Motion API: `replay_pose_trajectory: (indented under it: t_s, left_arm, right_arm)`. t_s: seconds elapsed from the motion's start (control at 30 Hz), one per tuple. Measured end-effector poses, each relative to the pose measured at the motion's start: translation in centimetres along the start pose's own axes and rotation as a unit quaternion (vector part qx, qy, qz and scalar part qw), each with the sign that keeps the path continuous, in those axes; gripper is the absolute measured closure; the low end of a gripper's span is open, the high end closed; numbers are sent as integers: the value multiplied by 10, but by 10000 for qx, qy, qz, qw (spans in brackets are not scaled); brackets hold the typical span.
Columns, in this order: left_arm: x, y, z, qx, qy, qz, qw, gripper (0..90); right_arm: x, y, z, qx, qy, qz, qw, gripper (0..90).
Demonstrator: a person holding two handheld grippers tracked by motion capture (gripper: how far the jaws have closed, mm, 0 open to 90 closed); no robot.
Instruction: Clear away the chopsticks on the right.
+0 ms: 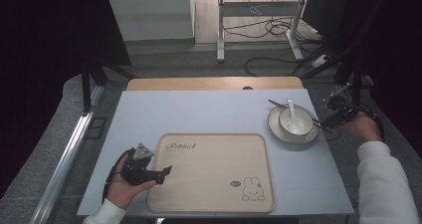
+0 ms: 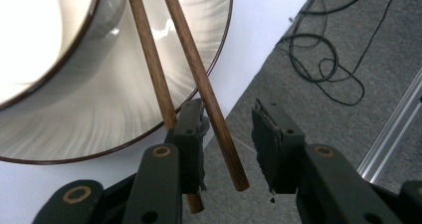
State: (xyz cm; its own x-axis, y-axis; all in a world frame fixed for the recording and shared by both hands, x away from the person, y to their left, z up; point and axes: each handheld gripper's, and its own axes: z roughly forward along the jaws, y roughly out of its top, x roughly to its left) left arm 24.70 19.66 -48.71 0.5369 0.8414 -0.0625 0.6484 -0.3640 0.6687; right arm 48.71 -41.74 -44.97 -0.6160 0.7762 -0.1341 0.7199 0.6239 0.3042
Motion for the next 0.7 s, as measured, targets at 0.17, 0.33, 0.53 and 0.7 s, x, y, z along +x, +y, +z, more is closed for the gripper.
replay_pose_trajectory:
  t_s: [0.17, 0.33, 0.53, 0.7]
  left_arm:
    - [1, 0, 1, 35, 5, -10, 10000, 154]
    - [2, -1, 3, 62, 6, -15, 10000, 154]
    - [1, -1, 3, 60, 0, -26, 10000, 154]
    - [2, 0, 3, 48, -4, -1, 10000, 154]
  right_arm:
    - [0, 2, 9, 168, 48, -196, 9997, 702]
    - [0, 3, 9, 175, 61, -365, 9992, 780]
    - [1, 1, 7, 113, 94, -462, 9988, 834]
    - [2, -3, -1, -31, 9, -390, 9992, 838]
